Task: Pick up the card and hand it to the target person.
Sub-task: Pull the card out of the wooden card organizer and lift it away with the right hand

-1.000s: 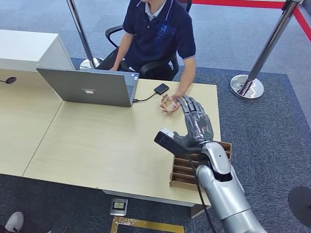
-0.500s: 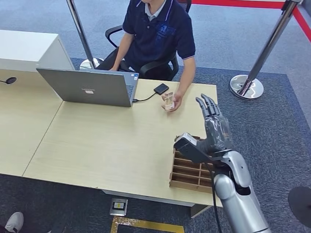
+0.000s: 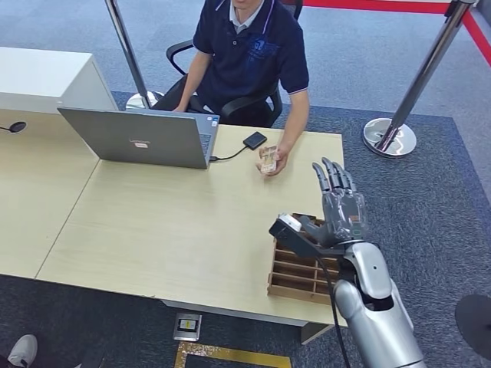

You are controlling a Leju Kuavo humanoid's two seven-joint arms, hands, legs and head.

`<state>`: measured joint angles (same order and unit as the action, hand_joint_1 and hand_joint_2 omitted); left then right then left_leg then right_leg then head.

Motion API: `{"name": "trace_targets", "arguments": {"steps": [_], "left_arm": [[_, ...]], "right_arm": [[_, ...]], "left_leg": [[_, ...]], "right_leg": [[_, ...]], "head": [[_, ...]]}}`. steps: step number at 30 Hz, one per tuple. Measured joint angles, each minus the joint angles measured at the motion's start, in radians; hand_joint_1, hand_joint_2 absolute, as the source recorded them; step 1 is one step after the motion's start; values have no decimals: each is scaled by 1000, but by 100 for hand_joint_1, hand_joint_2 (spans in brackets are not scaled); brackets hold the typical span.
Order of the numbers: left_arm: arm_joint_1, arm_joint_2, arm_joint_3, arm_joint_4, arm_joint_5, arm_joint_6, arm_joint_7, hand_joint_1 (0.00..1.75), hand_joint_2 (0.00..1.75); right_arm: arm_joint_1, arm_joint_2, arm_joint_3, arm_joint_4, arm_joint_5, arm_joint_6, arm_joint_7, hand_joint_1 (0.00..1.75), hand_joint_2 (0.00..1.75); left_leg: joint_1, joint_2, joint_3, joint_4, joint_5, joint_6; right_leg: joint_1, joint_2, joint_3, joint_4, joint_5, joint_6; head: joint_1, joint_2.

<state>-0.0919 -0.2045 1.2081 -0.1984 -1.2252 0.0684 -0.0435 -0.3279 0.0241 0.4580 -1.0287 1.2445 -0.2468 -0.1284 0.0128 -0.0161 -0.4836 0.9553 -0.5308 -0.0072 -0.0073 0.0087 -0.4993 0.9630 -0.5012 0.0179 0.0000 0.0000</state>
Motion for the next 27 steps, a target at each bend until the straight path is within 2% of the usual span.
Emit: {"name": "trace_targets", "arguments": {"steps": [2,6,7,10,16,24,27], "left_arm": [[0,0,0,0,0,0,0,0,0],[0,0,0,0,-5,0,0,0,0],[0,1,0,0,-5,0,0,0,0],[0,3,0,0,-7,-1,0,0,0],[0,5,0,1,-7,-3,0,0,0],[0,6,0,3,-10,-3,0,0,0],[0,6,0,3,-10,-3,0,0,0]], "right_arm": [[0,-1,0,8,-6,-5,-1,11,175],[4,-5,0,15,-16,-10,-2,127,175],[6,-6,0,15,-17,-11,-1,136,175],[12,-10,0,15,-19,-13,-1,140,175],[22,-13,0,15,-20,-14,-1,126,175],[32,-8,0,16,-1,-12,5,84,175],[36,-2,1,20,3,-11,7,78,175]], "left_leg": [[0,0,0,0,0,0],[0,0,0,0,0,0],[0,0,0,0,0,0],[0,0,0,0,0,0],[0,0,0,0,0,0],[0,0,0,0,0,0],[0,0,0,0,0,0]], "right_leg": [[0,0,0,0,0,0],[0,0,0,0,0,0],[0,0,0,0,0,0],[0,0,0,0,0,0],[0,0,0,0,0,0],[0,0,0,0,0,0],[0,0,0,0,0,0]], "head": [[0,0],[0,0],[0,0],[0,0],[0,0],[0,0],[0,0]]}}
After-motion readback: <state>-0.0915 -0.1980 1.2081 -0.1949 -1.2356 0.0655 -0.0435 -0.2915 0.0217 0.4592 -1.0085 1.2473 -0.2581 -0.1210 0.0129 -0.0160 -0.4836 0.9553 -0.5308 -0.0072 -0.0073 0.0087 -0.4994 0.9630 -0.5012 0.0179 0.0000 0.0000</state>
